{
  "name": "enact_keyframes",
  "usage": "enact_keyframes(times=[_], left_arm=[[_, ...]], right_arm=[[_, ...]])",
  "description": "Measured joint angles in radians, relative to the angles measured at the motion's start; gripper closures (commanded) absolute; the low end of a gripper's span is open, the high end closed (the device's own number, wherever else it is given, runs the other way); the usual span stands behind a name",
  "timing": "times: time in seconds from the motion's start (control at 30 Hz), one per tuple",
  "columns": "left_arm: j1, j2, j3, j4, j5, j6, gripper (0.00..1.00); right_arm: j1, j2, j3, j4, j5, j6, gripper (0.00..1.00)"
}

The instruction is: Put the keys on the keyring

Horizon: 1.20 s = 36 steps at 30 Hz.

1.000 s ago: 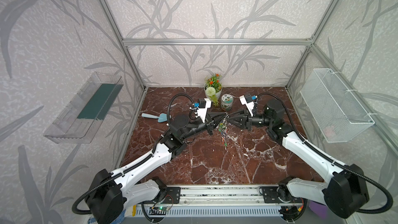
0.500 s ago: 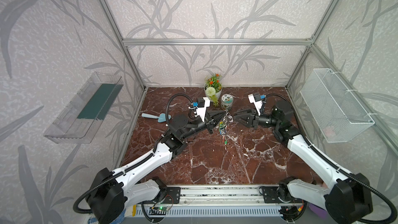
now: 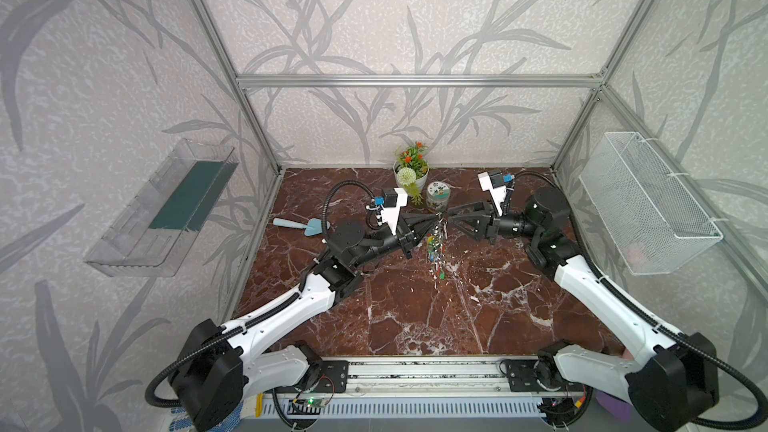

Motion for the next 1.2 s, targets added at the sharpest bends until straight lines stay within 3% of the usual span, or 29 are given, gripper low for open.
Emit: enact_keyframes(times=[0.5,0.8,0.97,1.1,1.2], left_arm=[[0.0,0.0,-0.005,0.002,0.001,0.0,1.0],[0.0,-0.001,-0.005,-0.019,0.0,0.013,1.0],[0.005,-0.024,0.002,-0.107,0.003,0.055,1.0],[0.008,-0.042,0.026,-0.195,0.012,0.087,0.91],[0.02,-0.055,0.056,-0.289,0.032,0.123,0.77]], right_arm=[[0.033,0.037,0.009,0.007,0.002,0.002,0.87],[0.034,0.039,0.008,0.008,-0.002,0.001,0.99],[0.034,0.058,0.006,0.006,-0.019,0.0,1.0],[0.038,0.063,0.005,0.004,-0.024,-0.01,1.0],[0.041,0.063,0.005,-0.001,-0.026,-0.022,1.0]])
